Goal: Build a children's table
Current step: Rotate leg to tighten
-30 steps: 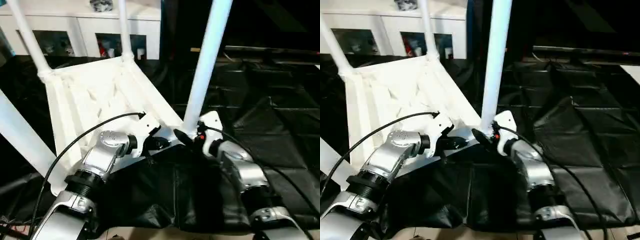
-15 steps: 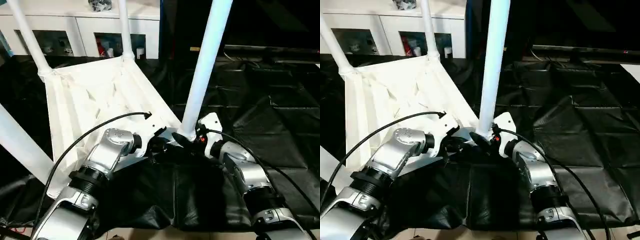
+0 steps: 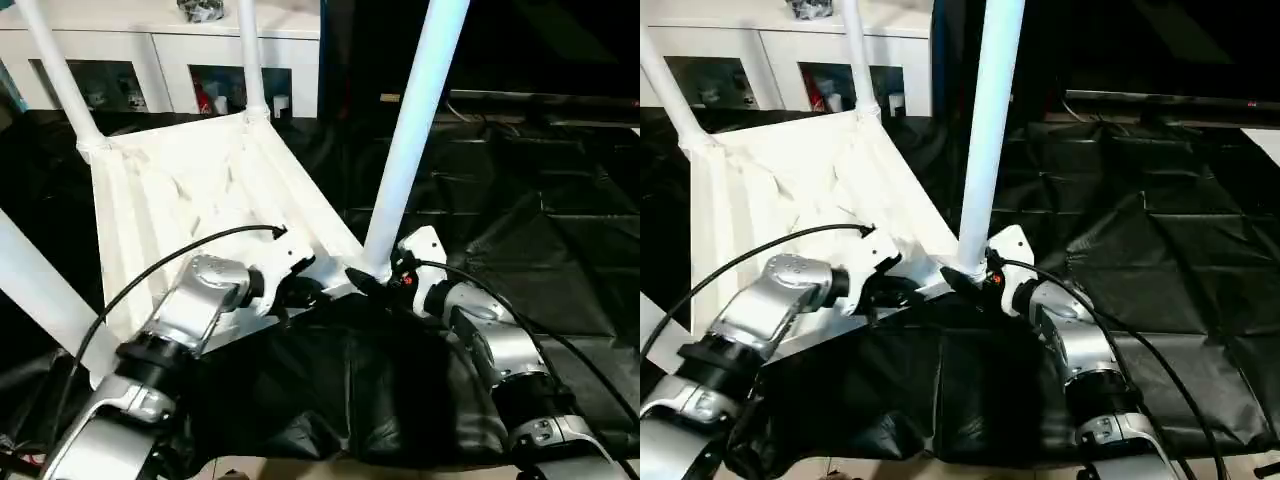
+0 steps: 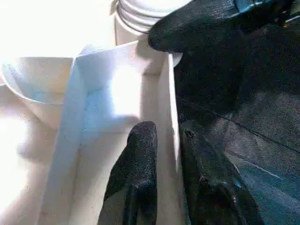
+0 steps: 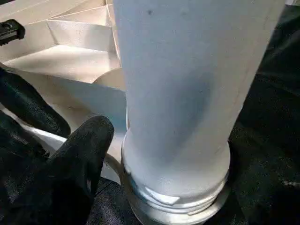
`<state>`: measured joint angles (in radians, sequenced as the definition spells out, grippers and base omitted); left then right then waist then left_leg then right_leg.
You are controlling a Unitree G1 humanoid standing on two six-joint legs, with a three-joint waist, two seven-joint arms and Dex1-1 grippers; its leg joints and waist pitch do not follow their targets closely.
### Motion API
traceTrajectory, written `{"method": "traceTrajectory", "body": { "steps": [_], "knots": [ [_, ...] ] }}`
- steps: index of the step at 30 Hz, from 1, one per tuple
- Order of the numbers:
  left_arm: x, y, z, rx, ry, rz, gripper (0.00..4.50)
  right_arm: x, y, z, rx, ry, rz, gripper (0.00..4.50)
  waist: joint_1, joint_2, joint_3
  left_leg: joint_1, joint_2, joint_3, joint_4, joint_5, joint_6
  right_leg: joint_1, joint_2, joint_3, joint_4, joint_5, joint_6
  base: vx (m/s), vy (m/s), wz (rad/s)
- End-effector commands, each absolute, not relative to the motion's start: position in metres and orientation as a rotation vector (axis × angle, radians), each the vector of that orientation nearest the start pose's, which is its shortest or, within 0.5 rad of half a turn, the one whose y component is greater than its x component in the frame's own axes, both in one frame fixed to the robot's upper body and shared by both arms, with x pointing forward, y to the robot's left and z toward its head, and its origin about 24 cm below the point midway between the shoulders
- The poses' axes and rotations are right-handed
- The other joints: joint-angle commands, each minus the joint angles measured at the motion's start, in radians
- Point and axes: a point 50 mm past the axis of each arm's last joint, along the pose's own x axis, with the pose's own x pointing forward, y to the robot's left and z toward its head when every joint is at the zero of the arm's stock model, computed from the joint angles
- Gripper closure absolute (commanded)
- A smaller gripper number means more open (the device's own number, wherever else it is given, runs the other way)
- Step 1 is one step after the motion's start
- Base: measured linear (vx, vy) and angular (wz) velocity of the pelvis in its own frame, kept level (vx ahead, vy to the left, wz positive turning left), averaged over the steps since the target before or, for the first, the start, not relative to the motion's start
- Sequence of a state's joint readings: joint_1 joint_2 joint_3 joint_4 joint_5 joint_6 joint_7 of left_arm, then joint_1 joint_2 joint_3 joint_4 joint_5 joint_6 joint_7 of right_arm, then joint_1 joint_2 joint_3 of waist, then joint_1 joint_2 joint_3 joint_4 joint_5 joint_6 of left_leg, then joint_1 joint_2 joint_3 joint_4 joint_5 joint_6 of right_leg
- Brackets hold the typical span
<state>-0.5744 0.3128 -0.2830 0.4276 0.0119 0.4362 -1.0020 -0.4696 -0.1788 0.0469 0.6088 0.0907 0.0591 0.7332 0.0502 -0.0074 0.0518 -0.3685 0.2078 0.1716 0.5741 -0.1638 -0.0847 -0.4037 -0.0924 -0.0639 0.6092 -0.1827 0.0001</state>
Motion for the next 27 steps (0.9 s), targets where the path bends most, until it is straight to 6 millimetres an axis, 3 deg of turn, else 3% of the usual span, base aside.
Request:
{"method": "traceTrajectory", "body": {
  "steps": [1, 3, 10, 11, 14, 17, 22, 24, 27],
  "knots": [
    [0.315, 0.114, 0.053, 0.298, 0.550, -1.141, 3.75, 0.319, -0.131, 0.027, -0.048, 0.268, 0.803, 0.64, 0.002, 0.000, -0.060, 0.006, 0.015, 0.003, -0.069, -0.277, 0.025, 0.046, -0.039, 0.037, -0.081, -0.258, -0.208, 0.000, 0.000, 0.00],
    [0.314, 0.111, 0.052, 0.285, 0.544, -1.145, 3.94, 0.320, -0.131, 0.028, -0.047, 0.267, 0.807, 0.64, 0.001, -0.004, -0.060, 0.006, 0.014, 0.004, -0.069, -0.279, 0.026, 0.046, -0.038, 0.037, -0.082, -0.257, -0.208, 0.000, 0.000, 0.00],
    [0.314, 0.101, 0.052, 0.256, 0.510, -1.173, 4.42, 0.318, -0.132, 0.030, -0.060, 0.271, 0.853, 0.64, 0.004, -0.001, -0.061, 0.005, 0.014, 0.004, -0.067, -0.266, 0.030, 0.048, -0.038, 0.037, -0.081, -0.242, -0.207, 0.000, 0.000, 0.00],
    [0.314, 0.101, 0.052, 0.254, 0.510, -1.188, 4.47, 0.316, -0.134, 0.030, -0.060, 0.279, 0.886, 0.47, 0.006, -0.002, -0.061, 0.004, 0.013, 0.004, -0.066, -0.265, 0.033, 0.049, -0.037, 0.037, -0.081, -0.243, -0.206, 0.000, 0.000, 0.00],
    [0.310, 0.102, 0.050, 0.260, 0.520, -1.225, 4.50, 0.313, -0.140, 0.033, -0.071, 0.288, 0.925, 0.37, 0.010, 0.004, -0.060, 0.007, 0.014, 0.004, -0.067, -0.276, 0.036, 0.048, -0.038, 0.037, -0.083, -0.255, -0.206, 0.000, 0.000, 0.00],
    [0.305, 0.104, 0.047, 0.280, 0.538, -1.267, 4.50, 0.312, -0.147, 0.036, -0.099, 0.299, 0.958, 0.07, 0.011, 0.000, -0.060, 0.006, 0.015, 0.004, -0.067, -0.283, 0.036, 0.048, -0.038, 0.036, -0.084, -0.260, -0.204, 0.000, 0.000, 0.00],
    [0.288, 0.111, 0.043, 0.334, 0.551, -1.431, 4.50, 0.304, -0.160, 0.044, -0.197, 0.293, 1.079, 0.07, 0.015, 0.003, -0.062, 0.008, 0.018, 0.002, -0.067, -0.278, 0.037, 0.048, -0.038, 0.037, -0.081, -0.235, -0.212, 0.000, 0.000, 0.00],
    [0.282, 0.117, 0.043, 0.349, 0.552, -1.485, 4.50, 0.298, -0.166, 0.047, -0.222, 0.313, 1.160, 0.07, 0.019, 0.001, -0.062, 0.007, 0.019, 0.004, -0.065, -0.270, 0.052, 0.050, -0.037, 0.037, -0.076, -0.203, -0.225, 0.000, 0.000, 0.00],
    [0.282, 0.122, 0.042, 0.376, 0.563, -1.482, 4.50, 0.295, -0.169, 0.047, -0.242, 0.333, 1.197, 0.07, 0.024, -0.001, -0.057, 0.011, 0.020, 0.006, -0.068, -0.294, 0.049, 0.044, -0.037, 0.037, -0.081, -0.258, -0.218, 0.000, 0.000, 0.00]
  ]
}}
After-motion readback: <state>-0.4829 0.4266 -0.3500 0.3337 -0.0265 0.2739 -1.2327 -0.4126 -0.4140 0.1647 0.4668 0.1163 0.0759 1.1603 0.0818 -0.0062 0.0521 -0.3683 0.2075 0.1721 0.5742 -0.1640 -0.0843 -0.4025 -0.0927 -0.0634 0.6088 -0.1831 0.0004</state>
